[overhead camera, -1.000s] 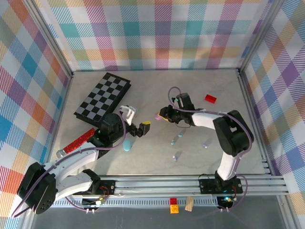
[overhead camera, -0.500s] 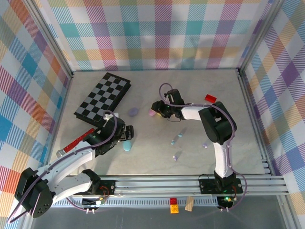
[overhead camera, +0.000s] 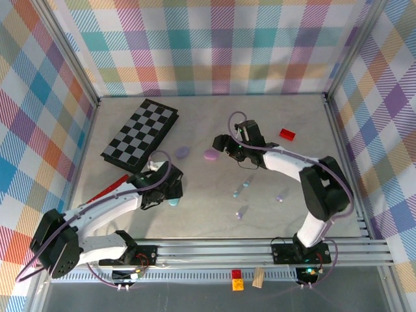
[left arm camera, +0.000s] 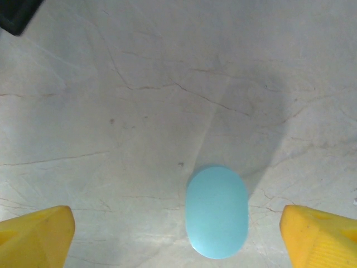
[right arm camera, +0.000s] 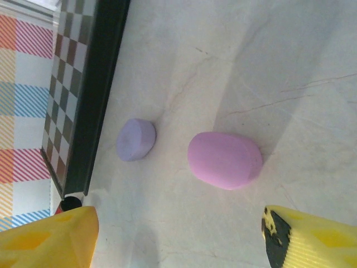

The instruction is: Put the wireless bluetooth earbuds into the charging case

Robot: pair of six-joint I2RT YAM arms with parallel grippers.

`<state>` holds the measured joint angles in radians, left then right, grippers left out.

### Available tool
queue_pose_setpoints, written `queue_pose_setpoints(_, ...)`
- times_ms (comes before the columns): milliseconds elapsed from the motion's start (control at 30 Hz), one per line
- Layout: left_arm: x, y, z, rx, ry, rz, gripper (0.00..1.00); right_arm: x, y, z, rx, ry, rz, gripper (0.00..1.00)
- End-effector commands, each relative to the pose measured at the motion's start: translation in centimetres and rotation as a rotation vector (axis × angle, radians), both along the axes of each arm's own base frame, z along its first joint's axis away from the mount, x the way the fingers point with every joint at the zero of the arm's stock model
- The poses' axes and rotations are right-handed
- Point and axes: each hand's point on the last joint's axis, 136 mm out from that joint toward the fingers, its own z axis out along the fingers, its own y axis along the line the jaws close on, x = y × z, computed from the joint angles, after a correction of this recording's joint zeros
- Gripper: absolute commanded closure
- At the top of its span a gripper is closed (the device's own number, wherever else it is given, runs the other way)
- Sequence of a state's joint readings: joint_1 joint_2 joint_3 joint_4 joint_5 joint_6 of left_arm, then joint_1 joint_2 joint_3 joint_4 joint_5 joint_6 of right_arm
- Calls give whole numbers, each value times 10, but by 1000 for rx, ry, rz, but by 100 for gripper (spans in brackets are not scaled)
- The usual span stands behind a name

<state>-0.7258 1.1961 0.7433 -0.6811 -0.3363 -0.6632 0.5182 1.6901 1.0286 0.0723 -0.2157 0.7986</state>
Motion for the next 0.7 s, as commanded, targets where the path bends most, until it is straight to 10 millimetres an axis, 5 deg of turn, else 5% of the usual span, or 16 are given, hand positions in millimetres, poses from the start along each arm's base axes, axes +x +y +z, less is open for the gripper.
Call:
queue_pose_setpoints(0, -4, -14, -6, -19, 43, -8, 10, -9, -20, 0, -90, -26, -22, 23)
queue_pose_setpoints(333, -3, -37, -38, -66, 116, -42, 20, -9, -22, 10, -84, -51, -19, 24)
queue_pose_setpoints(667, -8, -29, -58, -8, 155, -39, 32, -8, -22, 6, -78, -37, -18, 24)
